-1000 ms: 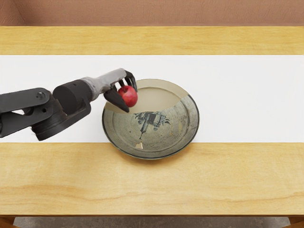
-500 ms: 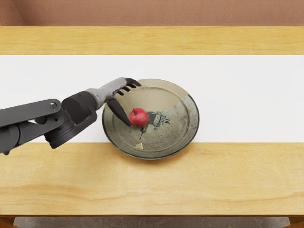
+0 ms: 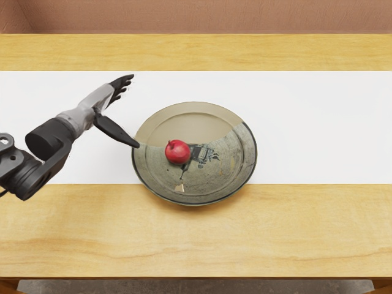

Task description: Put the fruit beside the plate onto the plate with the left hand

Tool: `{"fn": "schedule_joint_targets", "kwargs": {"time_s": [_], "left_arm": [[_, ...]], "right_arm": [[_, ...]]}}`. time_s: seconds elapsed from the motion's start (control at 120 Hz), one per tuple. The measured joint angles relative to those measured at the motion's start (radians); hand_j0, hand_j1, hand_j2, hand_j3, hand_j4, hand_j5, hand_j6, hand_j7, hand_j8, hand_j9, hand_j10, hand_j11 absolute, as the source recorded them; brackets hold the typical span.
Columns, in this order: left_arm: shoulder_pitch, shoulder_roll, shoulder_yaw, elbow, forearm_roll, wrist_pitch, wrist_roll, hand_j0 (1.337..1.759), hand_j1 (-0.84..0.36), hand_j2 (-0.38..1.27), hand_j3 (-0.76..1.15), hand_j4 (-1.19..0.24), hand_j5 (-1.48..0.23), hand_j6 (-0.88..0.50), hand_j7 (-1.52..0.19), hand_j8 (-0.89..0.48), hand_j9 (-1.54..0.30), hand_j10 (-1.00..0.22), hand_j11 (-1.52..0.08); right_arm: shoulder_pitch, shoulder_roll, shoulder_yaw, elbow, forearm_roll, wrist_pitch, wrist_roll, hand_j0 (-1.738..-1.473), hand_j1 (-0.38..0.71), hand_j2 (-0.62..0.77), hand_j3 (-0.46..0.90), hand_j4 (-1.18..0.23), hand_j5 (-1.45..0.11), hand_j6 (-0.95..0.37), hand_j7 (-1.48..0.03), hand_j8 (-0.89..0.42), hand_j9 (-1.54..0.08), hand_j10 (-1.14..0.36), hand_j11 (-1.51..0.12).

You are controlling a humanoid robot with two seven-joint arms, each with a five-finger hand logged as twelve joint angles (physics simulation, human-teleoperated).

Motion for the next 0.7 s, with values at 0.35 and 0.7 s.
{"fn": "schedule_joint_targets", "kwargs": {"time_s": [0.35,0.7], "left_arm": [[0.118,0.053,0.004,0.088,-0.136,0.002,-0.423,1.658,0.33,0.01,0.00,-0.02,-0.03,-0.02,-0.03,-0.02,-0.03,-0.02,-0.03],[0.248,-0.030,0.007,0.275,-0.378,-0.002,-0.748,1.658,0.33,0.01,0.00,-0.01,-0.02,-0.01,-0.02,-0.01,-0.02,-0.01,-0.02]], "right_arm": [[0.000,0.000,0.000,0.000,0.000,0.000,0.000,-1.658,-0.35,0.00,0.00,0.00,0.00,0.00,0.00,0.00,0.00,0.00,0.00],[0.000,0.000,0.000,0.000,0.000,0.000,0.000,-1.658,-0.35,0.00,0.00,0.00,0.00,0.00,0.00,0.00,0.00,0.00,0.00]]}}
